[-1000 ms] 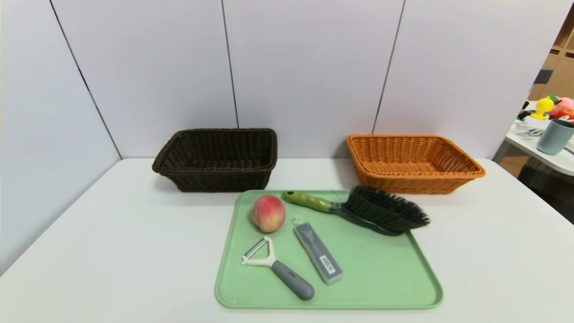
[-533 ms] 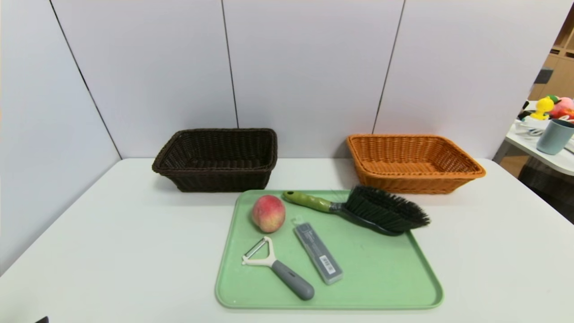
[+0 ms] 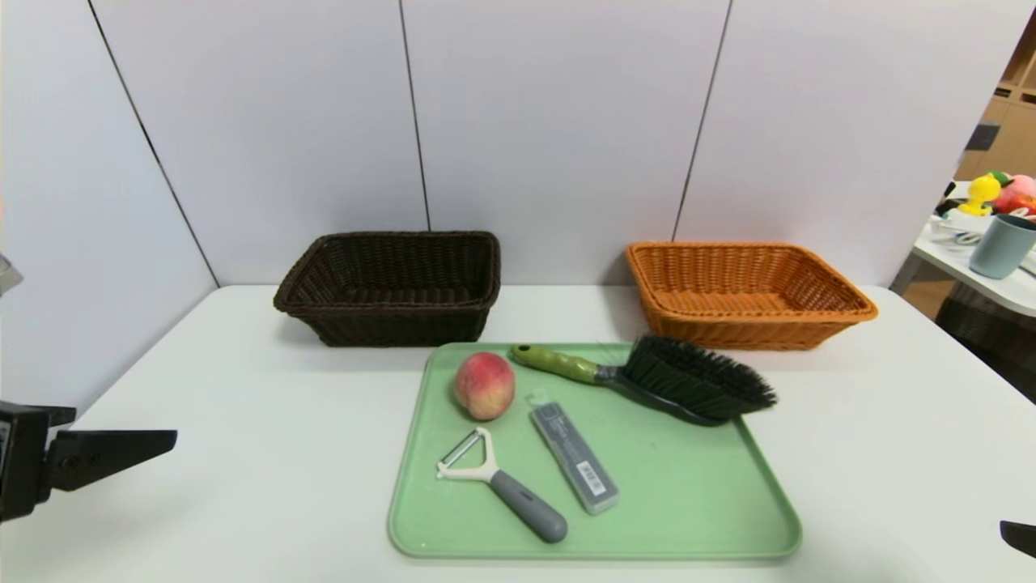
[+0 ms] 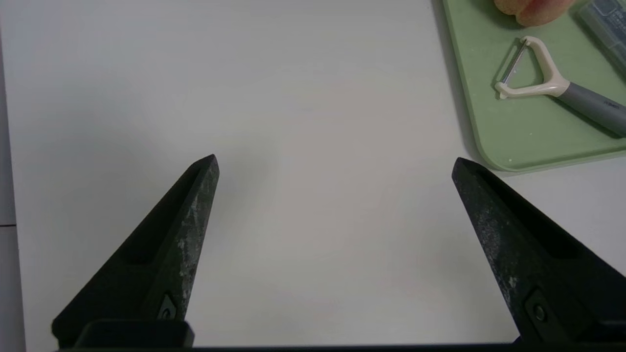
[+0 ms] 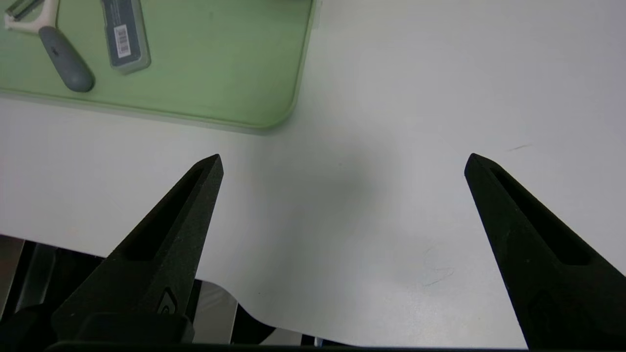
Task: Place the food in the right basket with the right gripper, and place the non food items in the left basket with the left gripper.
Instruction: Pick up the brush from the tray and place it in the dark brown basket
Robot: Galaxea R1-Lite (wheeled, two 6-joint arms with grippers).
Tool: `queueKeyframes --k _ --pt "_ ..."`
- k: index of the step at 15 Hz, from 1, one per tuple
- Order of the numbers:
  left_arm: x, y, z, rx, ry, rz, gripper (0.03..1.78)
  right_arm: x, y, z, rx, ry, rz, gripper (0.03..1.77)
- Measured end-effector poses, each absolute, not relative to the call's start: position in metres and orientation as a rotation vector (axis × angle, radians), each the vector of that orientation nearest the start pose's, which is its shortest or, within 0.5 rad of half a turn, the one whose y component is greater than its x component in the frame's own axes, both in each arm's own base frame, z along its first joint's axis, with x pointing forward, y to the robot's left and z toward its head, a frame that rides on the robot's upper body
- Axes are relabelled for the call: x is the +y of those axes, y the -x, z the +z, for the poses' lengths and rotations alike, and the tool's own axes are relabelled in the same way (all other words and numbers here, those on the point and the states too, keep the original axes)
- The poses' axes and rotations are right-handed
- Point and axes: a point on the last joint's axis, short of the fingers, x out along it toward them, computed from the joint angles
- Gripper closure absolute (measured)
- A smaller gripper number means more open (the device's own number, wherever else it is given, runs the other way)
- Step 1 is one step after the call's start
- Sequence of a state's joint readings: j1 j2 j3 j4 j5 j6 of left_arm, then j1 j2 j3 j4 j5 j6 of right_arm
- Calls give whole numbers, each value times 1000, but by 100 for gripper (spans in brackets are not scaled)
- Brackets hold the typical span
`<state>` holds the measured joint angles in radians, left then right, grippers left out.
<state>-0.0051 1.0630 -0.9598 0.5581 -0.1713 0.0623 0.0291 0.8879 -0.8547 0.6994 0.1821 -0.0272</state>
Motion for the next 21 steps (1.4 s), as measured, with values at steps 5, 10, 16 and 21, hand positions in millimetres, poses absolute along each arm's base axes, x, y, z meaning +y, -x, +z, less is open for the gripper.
queueKeyframes --k 5,10,16,21 --pt "-16 -164 258 721 -7 -295 12 9 -95 236 837 -36 228 9" --pt "-47 -194 248 722 -52 -432 12 14 -128 239 829 -36 287 9" --pt "-102 -233 266 629 -121 -613 12 30 -157 226 908 -17 368 9" --pt "-162 -265 283 585 -212 -781 12 32 -161 223 929 -31 401 9"
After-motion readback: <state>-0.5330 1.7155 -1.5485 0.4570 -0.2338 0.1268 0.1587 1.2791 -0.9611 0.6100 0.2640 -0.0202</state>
